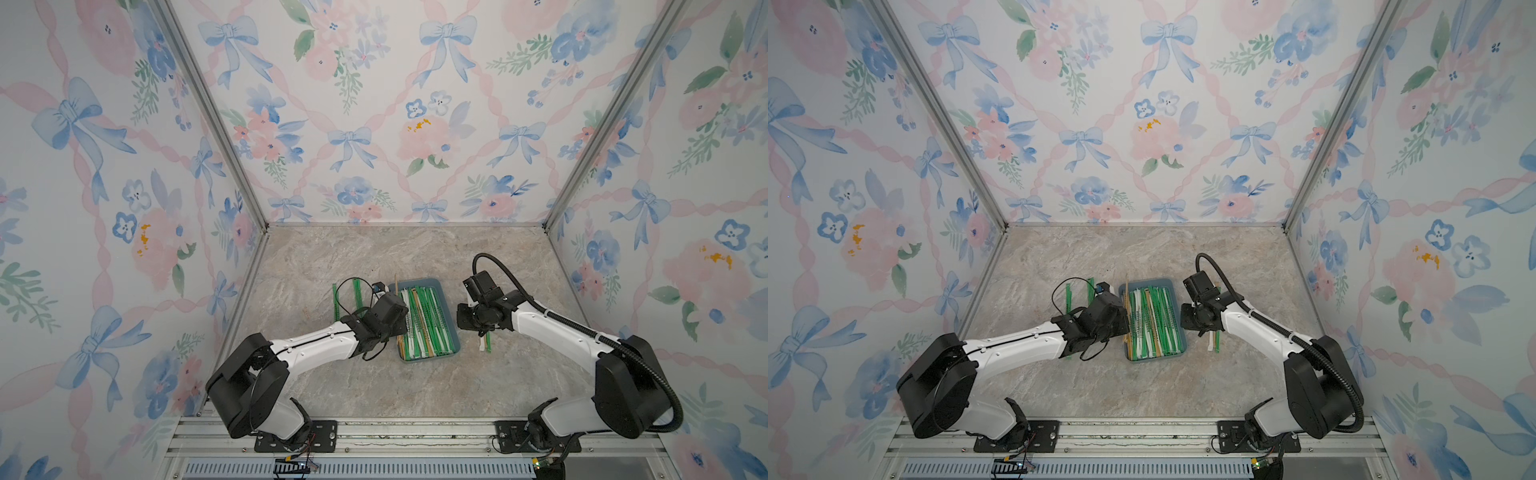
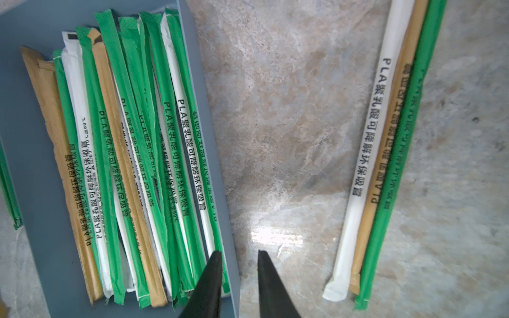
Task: Put the straws into the storage box
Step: Place the straw in the storage box.
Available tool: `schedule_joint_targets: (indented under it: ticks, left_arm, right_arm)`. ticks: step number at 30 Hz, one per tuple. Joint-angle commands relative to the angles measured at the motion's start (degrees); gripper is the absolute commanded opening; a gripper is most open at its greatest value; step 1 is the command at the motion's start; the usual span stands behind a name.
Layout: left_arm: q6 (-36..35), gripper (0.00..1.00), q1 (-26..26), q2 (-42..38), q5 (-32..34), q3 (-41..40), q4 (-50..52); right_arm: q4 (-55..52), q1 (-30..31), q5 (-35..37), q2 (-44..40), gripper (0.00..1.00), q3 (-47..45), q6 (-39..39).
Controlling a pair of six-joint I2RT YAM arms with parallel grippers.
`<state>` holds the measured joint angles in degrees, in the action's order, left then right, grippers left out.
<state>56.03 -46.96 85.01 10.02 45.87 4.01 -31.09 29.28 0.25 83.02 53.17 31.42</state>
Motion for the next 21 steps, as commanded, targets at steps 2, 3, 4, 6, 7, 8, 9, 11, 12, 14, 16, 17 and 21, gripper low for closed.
schedule_joint_targets:
  ticks: [2,3,4,6,7,8,9,11,12,14,16,17,21]
  left_arm:
    - [3.5,0.02,-1.1,2.3,-1.8,1.0,-2.3]
    - [3.4,0.07,-1.4,2.3,-1.6,1.0,-2.4]
    - [3.5,0.1,-1.6,2.3,-1.4,1.1,-2.3]
    - [3.1,0.17,-1.9,2.4,-1.3,1.2,-2.3]
    - [3.0,0.23,-2.0,2.4,-1.4,1.1,-2.3]
    - [3.0,0.3,-2.1,2.4,-1.2,0.8,-2.3]
    - [2.9,0.36,-2.2,2.3,-1.1,0.6,-2.3]
    - [2.7,0.43,-2.3,1.3,-0.3,-0.1,-2.1]
    - [2.4,0.49,-2.3,0.5,0.6,-0.5,-2.1]
    - [1.5,0.54,-2.1,-1.5,2.6,-1.2,-2.0]
    - [0.3,0.57,-1.6,-3.6,4.2,-1.9,-1.9]
    - [-0.3,0.57,-0.9,-4.7,4.5,-2.4,-1.8]
    - [-2.2,0.57,3.5,-8.4,5.3,-4.4,1.3]
  right_arm:
    - [0.6,-0.2,-0.6,0.3,0.25,-1.1,0.7]
    - [0.8,-0.2,-0.6,0.4,0.25,-1.2,0.8]
    - [1.1,-0.2,-0.7,0.7,0.25,-1.3,0.8]
    - [1.7,0.0,-1.1,1.5,0.25,-1.4,0.9]
    - [2.1,0.0,-1.2,1.9,0.26,-1.3,1.0]
    - [2.5,0.2,-1.3,2.3,0.26,-1.5,1.1]
    - [3.0,0.4,-1.5,2.8,0.26,-1.5,1.3]
    - [3.6,0.9,-1.6,3.7,0.26,-1.3,1.5]
    - [4.0,1.1,-1.6,4.2,0.26,-1.4,1.5]
    - [4.4,1.4,-1.6,5.4,0.26,-1.3,1.7]
    - [4.8,1.7,-1.6,6.5,0.26,-1.3,1.9]
    - [5.1,2.0,-1.7,7.1,0.26,-1.3,2.0]
    - [6.4,3.3,-2.0,8.6,0.26,-1.1,2.5]
